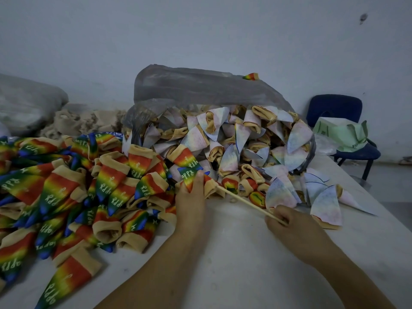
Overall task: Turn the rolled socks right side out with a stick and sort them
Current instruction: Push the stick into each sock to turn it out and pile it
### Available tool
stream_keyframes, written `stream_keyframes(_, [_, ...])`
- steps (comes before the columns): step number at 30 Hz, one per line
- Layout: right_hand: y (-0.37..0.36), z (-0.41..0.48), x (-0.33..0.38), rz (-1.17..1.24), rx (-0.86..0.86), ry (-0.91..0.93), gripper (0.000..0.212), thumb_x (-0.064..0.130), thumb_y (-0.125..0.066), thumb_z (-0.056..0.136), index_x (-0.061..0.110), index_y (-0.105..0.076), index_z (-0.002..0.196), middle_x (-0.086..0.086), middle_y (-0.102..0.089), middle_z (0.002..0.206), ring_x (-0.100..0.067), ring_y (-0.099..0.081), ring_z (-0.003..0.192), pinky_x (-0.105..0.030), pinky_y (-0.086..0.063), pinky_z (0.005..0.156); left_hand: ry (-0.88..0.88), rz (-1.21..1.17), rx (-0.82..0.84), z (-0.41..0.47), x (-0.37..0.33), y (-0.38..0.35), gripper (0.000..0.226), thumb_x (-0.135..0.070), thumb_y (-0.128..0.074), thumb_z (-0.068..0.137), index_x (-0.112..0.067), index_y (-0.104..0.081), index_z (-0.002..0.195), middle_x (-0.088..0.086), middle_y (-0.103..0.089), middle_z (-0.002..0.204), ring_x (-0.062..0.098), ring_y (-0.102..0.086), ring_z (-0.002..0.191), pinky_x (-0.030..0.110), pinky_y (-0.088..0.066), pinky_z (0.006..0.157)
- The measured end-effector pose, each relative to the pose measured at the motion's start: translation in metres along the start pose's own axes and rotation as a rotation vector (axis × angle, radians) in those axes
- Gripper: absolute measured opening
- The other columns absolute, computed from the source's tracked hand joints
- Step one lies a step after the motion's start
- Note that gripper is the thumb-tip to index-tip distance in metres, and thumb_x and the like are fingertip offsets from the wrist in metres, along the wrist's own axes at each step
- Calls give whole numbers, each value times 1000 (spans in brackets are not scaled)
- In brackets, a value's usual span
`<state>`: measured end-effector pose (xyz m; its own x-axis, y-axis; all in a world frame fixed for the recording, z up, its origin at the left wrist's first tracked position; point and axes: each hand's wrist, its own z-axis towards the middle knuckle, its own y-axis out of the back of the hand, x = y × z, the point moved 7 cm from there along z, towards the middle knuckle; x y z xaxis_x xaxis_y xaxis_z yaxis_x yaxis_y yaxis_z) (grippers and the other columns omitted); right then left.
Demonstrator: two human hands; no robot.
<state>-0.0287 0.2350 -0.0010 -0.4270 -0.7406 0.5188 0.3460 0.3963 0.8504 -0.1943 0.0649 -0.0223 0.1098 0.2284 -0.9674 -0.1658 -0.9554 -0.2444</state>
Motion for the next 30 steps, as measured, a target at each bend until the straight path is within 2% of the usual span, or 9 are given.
stream_keyframes(6, [7, -1, -16, -175, 10, -142, 30, 38, -43, 94, 22, -64, 81, 2, -62, 72, -13, -59, 69, -28, -48, 66, -32, 33, -28, 0, 1, 5, 45, -59, -52, 93, -27, -71, 68, -10, -64, 58, 3, -62, 63, 30, -43, 65])
stream_keyframes(10, [11, -3, -12, -48, -103, -193, 43, 50, -41, 95, 21, -62, 72, 4, -58, 65, -13, -56, 64, -28, -44, 61, 1, -35, 35, 1, 3, -1, 30, -54, -55, 94, -29, -70, 102, -2, -72, 102, 20, -65, 103, 42, -50, 95])
stream_keyframes(13, [-1, -8, 7, 349, -153, -173, 43, 56, -44, 90, 22, -61, 69, 5, -59, 61, -3, -52, 57, -25, -34, 55, 25, 42, 324, -19, 8, -31, 10, -47, -66, 89, -43, -75, 92, -11, -76, 98, 10, -69, 100, 34, -50, 90])
stream_keyframes(15, [-6, -10, 21, 490, -167, -137, 35, 59, -50, 85, 26, -60, 79, 8, -62, 69, 7, -54, 60, -18, -34, 53, 75, 52, 490, -33, 16, -49, 20, -45, -74, 80, -32, -78, 95, -4, -76, 102, 14, -70, 102, 37, -51, 96])
stream_keyframes(17, [-12, -10, 29, 627, -139, -96, 33, 60, -56, 77, 29, -57, 85, 14, -64, 73, 16, -54, 68, -12, -38, 51, 62, 54, 581, -41, 18, -57, 31, -45, -78, 77, -22, -78, 98, 0, -76, 104, 16, -70, 102, 28, -54, 89])
stream_keyframes(19, [-13, -9, 31, 725, -138, -68, 32, 58, -59, 72, 31, -56, 89, 26, -64, 77, 17, -55, 73, -4, -40, 52, 30, 49, 618, -43, 15, -57, 28, -44, -76, 77, -24, -79, 96, 1, -76, 103, 16, -71, 101, 23, -55, 83])
stream_keyframes(22, [-9, -6, 25, 764, -174, -55, 16, 46, -63, 81, 33, -57, 89, 34, -62, 75, 18, -57, 68, -1, -38, 49, 26, 44, 657, -44, 15, -57, 23, -41, -74, 81, -25, -79, 98, 4, -76, 105, 23, -70, 105, 36, -54, 96])
stream_keyframes(26, [-13, -4, 20, 726, -157, -36, 10, 36, -61, 89, 28, -57, 85, 29, -60, 60, 16, -54, 56, -2, -37, 46, 5, 62, 643, -45, 14, -58, 28, -46, -72, 83, -25, -78, 100, 3, -76, 105, 23, -70, 104, 40, -54, 96])
stream_keyframes(30, [-17, -4, 19, 713, -131, -21, 12, 34, -58, 91, 24, -57, 84, 18, -64, 71, 11, -55, 64, -2, -39, 52, 22, -8, 563, -39, 11, -53, 19, -47, -75, 81, -29, -77, 84, -4, -75, 91, 18, -71, 93, 34, -57, 85])
